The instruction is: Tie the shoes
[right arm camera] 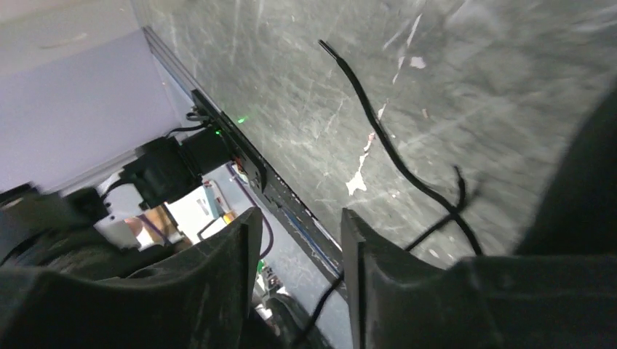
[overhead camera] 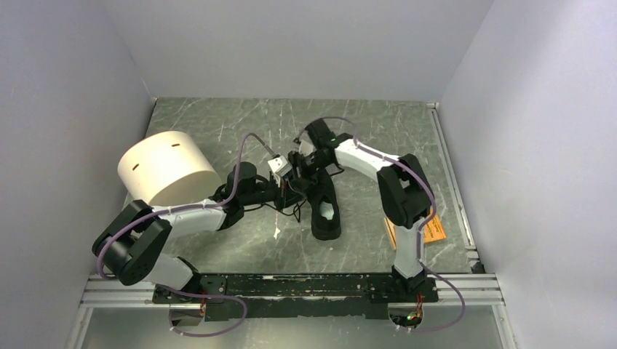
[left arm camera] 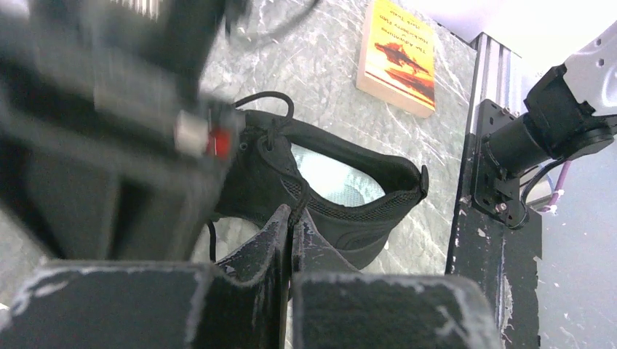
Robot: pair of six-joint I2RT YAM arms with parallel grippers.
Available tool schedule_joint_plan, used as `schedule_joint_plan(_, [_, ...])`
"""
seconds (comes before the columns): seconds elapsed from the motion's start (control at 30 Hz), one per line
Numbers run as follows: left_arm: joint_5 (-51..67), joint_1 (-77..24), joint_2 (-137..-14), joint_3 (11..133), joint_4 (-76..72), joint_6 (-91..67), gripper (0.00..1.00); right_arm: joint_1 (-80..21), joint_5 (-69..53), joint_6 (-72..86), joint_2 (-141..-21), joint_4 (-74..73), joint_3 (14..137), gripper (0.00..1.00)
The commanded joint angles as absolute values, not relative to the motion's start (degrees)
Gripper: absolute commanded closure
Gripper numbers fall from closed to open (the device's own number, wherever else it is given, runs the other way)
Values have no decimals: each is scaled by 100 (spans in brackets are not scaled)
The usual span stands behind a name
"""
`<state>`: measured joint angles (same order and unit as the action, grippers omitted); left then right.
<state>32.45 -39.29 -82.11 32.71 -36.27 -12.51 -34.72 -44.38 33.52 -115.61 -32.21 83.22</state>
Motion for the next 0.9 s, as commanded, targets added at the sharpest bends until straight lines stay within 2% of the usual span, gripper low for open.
schedule_joint_plan(0.0, [3267, -3973, -8175, 3253, -4223, -1578, 95, -2779, -4701, 3075, -10769, -3354, 8473, 49])
schedule_joint_plan(0.13, [3230, -3964, -8508, 3810, -3367, -1563, 95, -2257, -4435, 2443, -10314, -3754, 8634, 45])
schedule_joint_plan(0.23, [3307, -3955, -8821, 4313, -2841, -1582, 95, -2197, -3590, 1639, -9690, -3942, 8343, 45])
schedule_joint_plan(0.33, [3399, -3955, -9255, 4853, -2323, -1664, 95, -2389, -3043, 1260, -8492, -3090, 7423, 45])
schedule_joint_plan(0.5, [3459, -3877, -9870, 5874, -1085, -1578, 95, -3418, -1765, 777, -6431, -1144, 5262, 41])
schedule_joint_plan(0.6, [3666, -3766, -10179, 6159, -820, -1678, 95, -3933, -1594, -76, -5788, -436, 4425, 46])
schedule_joint_plan(0.7, [3842, -3728, -10434, 6360, -630, -1718, 95, -4708, -1140, -1266, -5838, -557, 4324, 47])
schedule_joint_plan(0.87, [3885, -3686, -10713, 6669, -273, -1692, 95, -5604, -404, -2974, -7026, -1087, 4954, 47])
